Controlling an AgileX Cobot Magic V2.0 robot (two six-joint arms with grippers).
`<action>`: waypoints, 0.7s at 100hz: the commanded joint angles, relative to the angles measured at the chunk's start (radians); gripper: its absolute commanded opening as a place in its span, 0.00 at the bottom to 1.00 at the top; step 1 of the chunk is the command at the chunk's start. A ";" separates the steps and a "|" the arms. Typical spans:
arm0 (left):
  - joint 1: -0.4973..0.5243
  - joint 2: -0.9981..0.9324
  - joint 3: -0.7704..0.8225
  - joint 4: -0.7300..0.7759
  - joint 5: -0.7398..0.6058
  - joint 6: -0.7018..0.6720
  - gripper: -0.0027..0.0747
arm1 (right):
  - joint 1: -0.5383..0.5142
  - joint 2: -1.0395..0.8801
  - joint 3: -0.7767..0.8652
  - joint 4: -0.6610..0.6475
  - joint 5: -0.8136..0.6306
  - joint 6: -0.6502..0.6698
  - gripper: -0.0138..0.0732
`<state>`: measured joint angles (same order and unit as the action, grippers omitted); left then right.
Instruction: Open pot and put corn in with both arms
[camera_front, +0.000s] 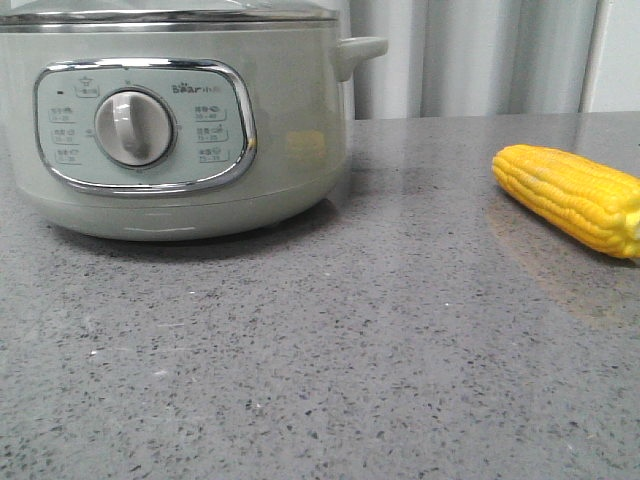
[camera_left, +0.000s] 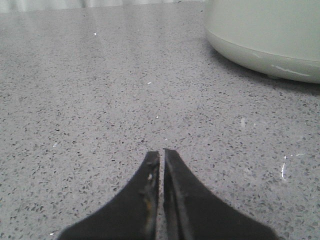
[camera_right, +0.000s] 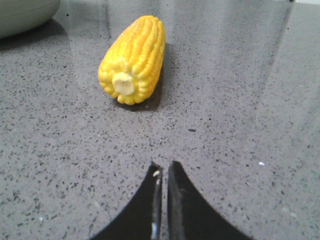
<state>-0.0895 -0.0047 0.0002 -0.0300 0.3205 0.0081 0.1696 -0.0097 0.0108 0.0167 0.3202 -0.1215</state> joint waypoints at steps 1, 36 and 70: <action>0.001 -0.032 0.027 -0.005 -0.048 -0.008 0.01 | -0.008 -0.019 0.025 -0.002 -0.095 -0.002 0.07; 0.001 -0.032 0.027 -0.092 -0.151 -0.008 0.01 | -0.008 -0.019 0.026 0.026 -0.292 -0.002 0.07; 0.001 -0.032 0.027 -0.374 -0.320 -0.008 0.01 | -0.008 -0.019 0.026 0.130 -0.313 -0.002 0.07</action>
<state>-0.0895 -0.0047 0.0002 -0.3536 0.1046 0.0069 0.1696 -0.0097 0.0126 0.1216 0.0979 -0.1215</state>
